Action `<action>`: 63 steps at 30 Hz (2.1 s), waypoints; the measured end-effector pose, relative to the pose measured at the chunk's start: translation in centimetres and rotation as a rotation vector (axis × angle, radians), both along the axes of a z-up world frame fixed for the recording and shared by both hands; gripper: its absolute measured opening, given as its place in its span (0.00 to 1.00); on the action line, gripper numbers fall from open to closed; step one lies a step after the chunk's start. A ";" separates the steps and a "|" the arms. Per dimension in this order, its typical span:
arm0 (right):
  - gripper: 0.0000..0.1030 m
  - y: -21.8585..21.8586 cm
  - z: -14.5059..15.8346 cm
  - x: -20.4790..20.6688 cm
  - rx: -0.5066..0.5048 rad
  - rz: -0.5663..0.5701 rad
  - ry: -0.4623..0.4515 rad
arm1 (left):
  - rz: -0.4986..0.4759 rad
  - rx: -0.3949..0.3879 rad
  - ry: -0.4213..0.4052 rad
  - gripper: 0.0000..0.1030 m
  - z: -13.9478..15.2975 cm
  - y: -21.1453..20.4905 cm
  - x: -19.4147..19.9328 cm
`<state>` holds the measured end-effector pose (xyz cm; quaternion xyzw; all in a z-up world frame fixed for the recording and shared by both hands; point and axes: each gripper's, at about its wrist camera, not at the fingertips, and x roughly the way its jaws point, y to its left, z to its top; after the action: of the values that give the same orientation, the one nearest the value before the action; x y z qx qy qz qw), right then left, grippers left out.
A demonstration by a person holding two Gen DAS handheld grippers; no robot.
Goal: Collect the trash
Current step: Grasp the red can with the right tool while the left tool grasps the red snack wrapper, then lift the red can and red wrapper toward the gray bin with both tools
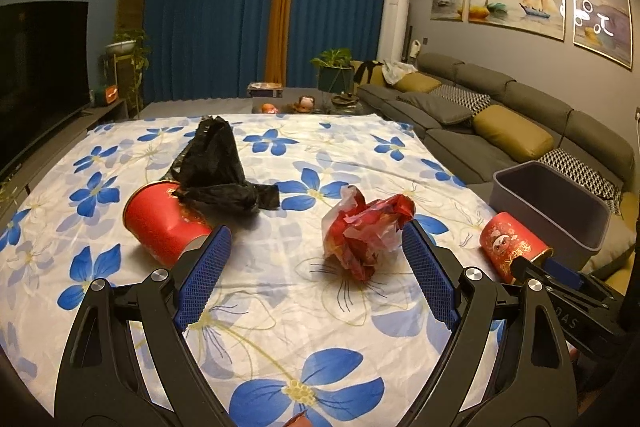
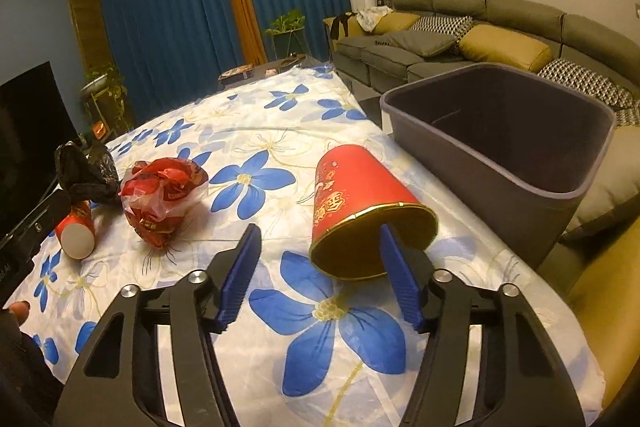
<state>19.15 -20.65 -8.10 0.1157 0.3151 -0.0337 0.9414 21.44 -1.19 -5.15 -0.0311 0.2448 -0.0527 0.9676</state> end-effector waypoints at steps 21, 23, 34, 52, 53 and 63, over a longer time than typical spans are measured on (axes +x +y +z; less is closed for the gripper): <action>0.04 0.5 -0.2 2.5 -0.016 0.042 0.030 | -0.117 -0.037 0.207 0.58 -3.6 -2.0 7.7; 0.04 0.4 -0.2 2.4 -0.016 0.042 0.026 | -0.130 -0.052 0.233 0.54 -4.1 -2.0 8.2; 0.04 0.6 0.2 1.9 -0.031 0.053 -0.002 | -0.170 -0.083 0.231 0.18 -4.2 -1.9 8.0; 0.04 1.1 3.4 -1.8 -0.061 0.094 -0.090 | -0.155 -0.079 0.132 0.17 -0.4 -1.8 2.1; 0.04 1.1 3.6 -2.1 -0.064 0.098 -0.098 | -0.154 -0.078 0.129 0.17 -0.2 -1.8 1.7; 0.04 1.0 5.3 -4.1 -0.081 0.116 -0.148 | -0.158 -0.057 0.084 0.17 1.4 -2.6 -0.5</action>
<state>15.04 -19.63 -2.85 0.0612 0.2493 0.0168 0.9663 20.94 -3.83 -3.71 -0.0416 0.2854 -0.1346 0.9480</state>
